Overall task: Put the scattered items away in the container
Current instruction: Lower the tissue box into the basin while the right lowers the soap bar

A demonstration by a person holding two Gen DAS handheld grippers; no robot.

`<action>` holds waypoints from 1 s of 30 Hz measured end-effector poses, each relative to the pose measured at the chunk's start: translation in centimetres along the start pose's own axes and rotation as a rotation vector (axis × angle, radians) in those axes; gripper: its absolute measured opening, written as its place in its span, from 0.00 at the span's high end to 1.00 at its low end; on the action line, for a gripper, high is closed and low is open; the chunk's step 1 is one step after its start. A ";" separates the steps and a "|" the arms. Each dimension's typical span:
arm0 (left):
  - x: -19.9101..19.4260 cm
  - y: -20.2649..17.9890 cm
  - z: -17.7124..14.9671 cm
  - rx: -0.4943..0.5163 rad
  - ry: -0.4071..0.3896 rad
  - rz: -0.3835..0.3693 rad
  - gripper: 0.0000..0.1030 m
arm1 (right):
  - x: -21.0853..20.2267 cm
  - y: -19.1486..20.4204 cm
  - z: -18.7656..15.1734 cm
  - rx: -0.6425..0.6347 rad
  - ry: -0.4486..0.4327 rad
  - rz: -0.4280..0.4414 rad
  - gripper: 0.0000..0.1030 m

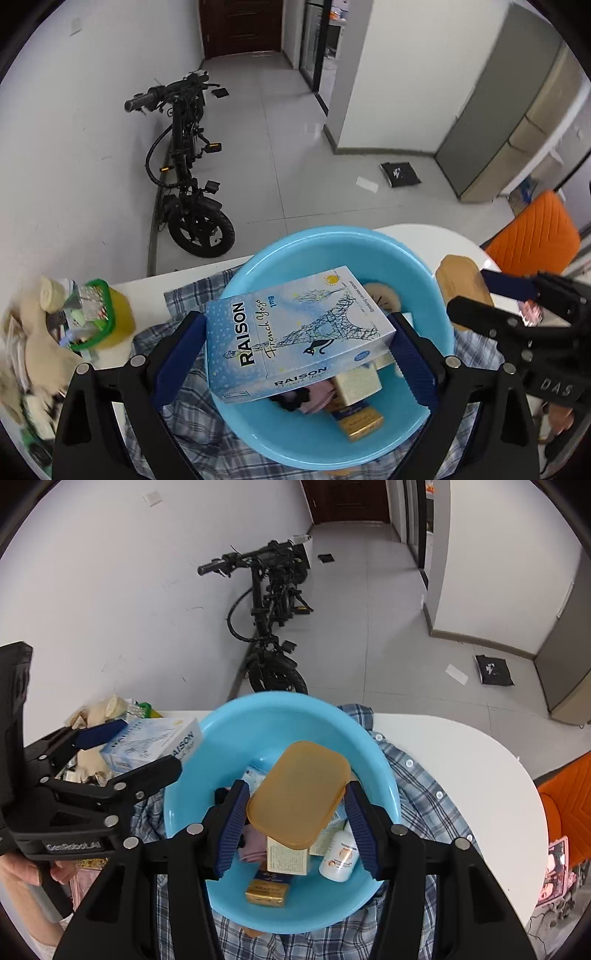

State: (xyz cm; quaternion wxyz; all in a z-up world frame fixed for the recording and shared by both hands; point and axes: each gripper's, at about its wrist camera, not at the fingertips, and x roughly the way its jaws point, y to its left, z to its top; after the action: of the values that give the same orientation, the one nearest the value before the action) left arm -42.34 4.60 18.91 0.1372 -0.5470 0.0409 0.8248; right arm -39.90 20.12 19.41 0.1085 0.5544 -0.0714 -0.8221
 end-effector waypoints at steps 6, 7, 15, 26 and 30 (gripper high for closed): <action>2.8 1.2 -0.7 -0.058 0.039 0.001 0.05 | 1.1 -0.9 0.1 0.030 0.016 -0.013 0.49; 3.5 1.2 -0.9 -0.053 0.048 -0.013 0.05 | 1.6 -1.0 0.0 0.026 0.025 -0.009 0.49; 10.3 1.4 -2.7 -0.062 0.141 -0.036 0.05 | 6.4 -2.4 -1.3 0.039 0.104 -0.030 0.49; 12.4 0.6 -3.6 -0.025 0.177 -0.017 0.05 | 7.6 -4.3 -1.9 0.061 0.128 -0.030 0.49; 12.2 1.3 -3.4 -0.077 0.201 -0.004 0.05 | 6.6 -4.5 -1.8 0.066 0.107 -0.029 0.49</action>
State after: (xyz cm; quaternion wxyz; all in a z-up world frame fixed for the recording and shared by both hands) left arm -44.14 4.83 6.29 0.1129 -0.6318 0.0220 0.7665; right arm -41.07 22.75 11.78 0.0818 0.6017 -0.0845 -0.7900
